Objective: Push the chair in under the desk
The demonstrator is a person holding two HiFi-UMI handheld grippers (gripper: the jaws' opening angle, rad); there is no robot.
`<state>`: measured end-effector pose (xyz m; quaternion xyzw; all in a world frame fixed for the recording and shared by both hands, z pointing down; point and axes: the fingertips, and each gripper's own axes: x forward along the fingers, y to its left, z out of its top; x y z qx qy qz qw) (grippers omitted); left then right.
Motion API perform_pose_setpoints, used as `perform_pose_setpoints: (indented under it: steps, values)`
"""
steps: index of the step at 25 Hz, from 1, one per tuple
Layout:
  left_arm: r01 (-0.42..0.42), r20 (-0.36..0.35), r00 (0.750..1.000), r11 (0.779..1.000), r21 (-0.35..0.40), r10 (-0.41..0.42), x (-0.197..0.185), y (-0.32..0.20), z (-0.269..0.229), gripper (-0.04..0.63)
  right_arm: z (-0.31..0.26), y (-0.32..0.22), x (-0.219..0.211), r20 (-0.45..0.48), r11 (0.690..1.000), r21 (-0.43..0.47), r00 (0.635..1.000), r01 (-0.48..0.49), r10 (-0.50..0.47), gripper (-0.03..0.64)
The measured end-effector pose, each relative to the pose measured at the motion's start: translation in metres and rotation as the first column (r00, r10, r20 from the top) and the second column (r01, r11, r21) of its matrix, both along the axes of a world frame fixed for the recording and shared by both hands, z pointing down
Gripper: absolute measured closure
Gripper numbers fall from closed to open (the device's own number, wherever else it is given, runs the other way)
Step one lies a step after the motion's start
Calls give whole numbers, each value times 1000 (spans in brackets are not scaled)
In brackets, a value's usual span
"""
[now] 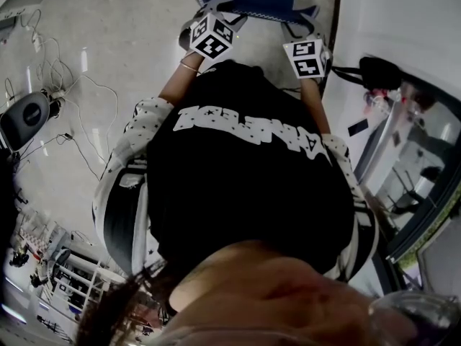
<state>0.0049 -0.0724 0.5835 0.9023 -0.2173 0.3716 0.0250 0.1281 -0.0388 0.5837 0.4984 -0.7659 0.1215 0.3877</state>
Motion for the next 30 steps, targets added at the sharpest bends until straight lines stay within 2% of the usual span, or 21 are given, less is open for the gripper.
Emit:
perform_pose_setpoints:
  steps: [14, 30]
  values:
    - [-4, -14, 1000, 1000, 9, 4, 11, -44, 0, 365, 1, -43, 12, -20, 1000, 19, 1000, -17, 18, 410]
    - [-53, -28, 998, 998, 27, 54, 25, -35, -6, 382, 0, -37, 27, -34, 997, 56, 998, -57, 59, 410]
